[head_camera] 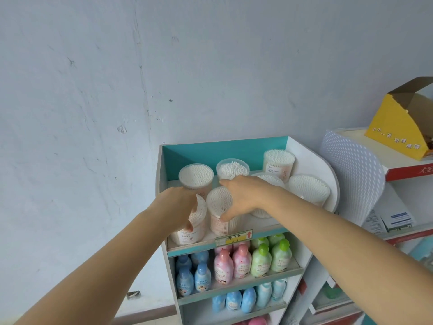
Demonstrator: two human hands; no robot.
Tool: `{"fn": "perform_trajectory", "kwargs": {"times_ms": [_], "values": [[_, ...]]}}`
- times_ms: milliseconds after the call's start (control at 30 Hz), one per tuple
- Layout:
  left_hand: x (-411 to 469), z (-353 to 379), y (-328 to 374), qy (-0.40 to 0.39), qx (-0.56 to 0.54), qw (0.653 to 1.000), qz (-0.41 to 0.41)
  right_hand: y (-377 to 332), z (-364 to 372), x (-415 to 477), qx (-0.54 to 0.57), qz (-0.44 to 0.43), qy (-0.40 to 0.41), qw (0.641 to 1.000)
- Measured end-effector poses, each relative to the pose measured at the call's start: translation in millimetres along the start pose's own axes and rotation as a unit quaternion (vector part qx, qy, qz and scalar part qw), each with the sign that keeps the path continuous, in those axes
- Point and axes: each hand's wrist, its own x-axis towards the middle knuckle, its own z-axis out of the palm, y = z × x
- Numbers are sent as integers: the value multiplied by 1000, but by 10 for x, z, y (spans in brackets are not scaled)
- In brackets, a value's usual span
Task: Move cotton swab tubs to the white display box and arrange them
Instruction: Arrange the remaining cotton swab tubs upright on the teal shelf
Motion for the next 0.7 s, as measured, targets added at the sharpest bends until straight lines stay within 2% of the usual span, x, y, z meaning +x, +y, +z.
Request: {"fn": "perform_trajectory", "kwargs": {"times_ms": [167, 233, 333, 400, 467, 533, 600, 700], "values": [[-26, -16, 36, -10, -12, 1000, -25, 20, 11, 5, 29, -24, -33, 999], [-35, -12, 39, -12, -17, 999, -33, 15, 33, 32, 7, -22, -12, 1000], [-42, -18, 51, -9, -23, 999, -41, -17, 47, 71, -49, 21, 71, 996], [-45, -21, 58, -9, -28, 998, -47, 9, 30, 96, -9, 38, 36, 999], [-48, -14, 55, -8, -36, 998, -53, 43, -13, 104, 44, -24, -38, 998], [-52, -5, 56, -6, -44, 997, -57, 54, -70, 104, 53, -112, -75, 989], [-55, -1, 62, -5, -47, 997, -60, 33, -51, 131, 19, -158, -77, 984], [-58, 9, 65, -3, -47, 997, -64, 6, -3, 188, -32, -116, -11, 993]]}}
